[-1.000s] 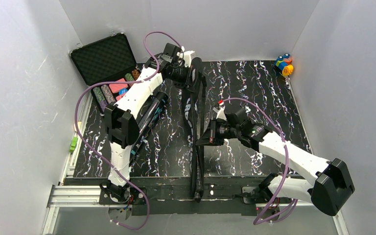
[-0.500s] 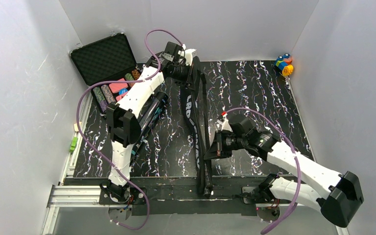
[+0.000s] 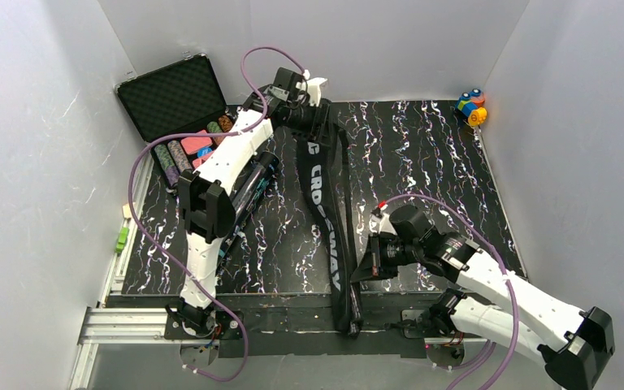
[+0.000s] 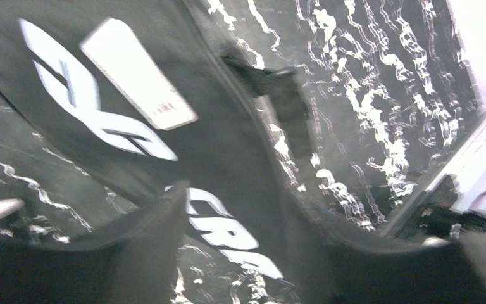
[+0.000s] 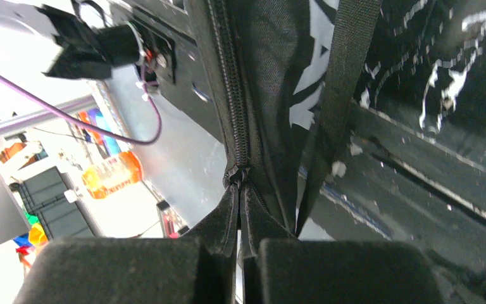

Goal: Pack up the badminton gear

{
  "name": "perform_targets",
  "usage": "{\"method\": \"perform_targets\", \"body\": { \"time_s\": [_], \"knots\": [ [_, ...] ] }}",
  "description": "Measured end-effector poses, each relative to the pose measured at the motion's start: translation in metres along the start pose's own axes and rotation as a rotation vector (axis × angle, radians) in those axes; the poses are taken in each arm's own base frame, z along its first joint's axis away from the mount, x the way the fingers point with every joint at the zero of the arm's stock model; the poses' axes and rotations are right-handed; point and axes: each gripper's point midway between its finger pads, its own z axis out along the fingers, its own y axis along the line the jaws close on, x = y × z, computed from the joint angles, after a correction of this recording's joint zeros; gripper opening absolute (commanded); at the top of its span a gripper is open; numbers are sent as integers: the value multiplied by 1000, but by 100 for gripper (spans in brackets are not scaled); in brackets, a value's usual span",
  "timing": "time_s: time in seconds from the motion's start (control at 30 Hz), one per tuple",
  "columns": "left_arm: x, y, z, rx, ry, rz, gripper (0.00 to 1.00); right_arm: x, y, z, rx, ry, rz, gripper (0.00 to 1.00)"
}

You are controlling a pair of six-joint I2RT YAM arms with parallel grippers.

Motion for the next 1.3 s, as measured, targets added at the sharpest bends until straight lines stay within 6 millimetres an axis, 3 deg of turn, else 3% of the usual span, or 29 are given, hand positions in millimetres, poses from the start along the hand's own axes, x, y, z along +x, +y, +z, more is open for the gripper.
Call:
{"method": "perform_targets", "body": {
  "time_s": [0.07,0.2,0.27,0.43,0.57,0.7,0.83,0.87,0.93,1.03,1.07,1.13,1.17,1.2,1.3],
  "knots": [
    [-7,6,-1,-6,-28,19,73,11,-7,-1,30,45,13,1],
    [-7,16,-4,-15,-33,29,76,28,-19,-4,83,113,33,1],
    [-2,18,-7,-13,-23,27,77,31,-23,-5,99,128,38,11],
    [18,7,-18,21,12,41,73,37,-28,-3,104,150,47,47],
    [28,-6,-28,43,25,61,73,50,-53,5,157,187,81,68],
    [30,-14,-37,56,19,80,73,55,-78,9,240,175,105,81],
    [35,-16,-43,59,22,85,74,29,-85,13,270,40,75,82],
    [37,-17,-44,58,25,84,74,20,-84,15,266,3,71,82],
    [45,-17,-47,56,39,79,74,-23,-78,23,223,-137,82,77],
    [47,-21,-61,48,32,88,74,-63,-97,53,226,-160,172,66],
    [47,-25,-70,47,18,96,74,-63,-105,63,234,-131,197,61],
    [49,-28,-80,40,6,108,74,-66,-101,71,181,-139,192,50],
    [51,-27,-82,36,8,111,74,-64,-101,74,157,-141,196,40],
    [53,-26,-81,32,11,111,74,-63,-100,77,131,-141,205,23],
    [56,-23,-81,19,20,110,73,-59,-100,79,102,-136,217,2]
  ]
}}
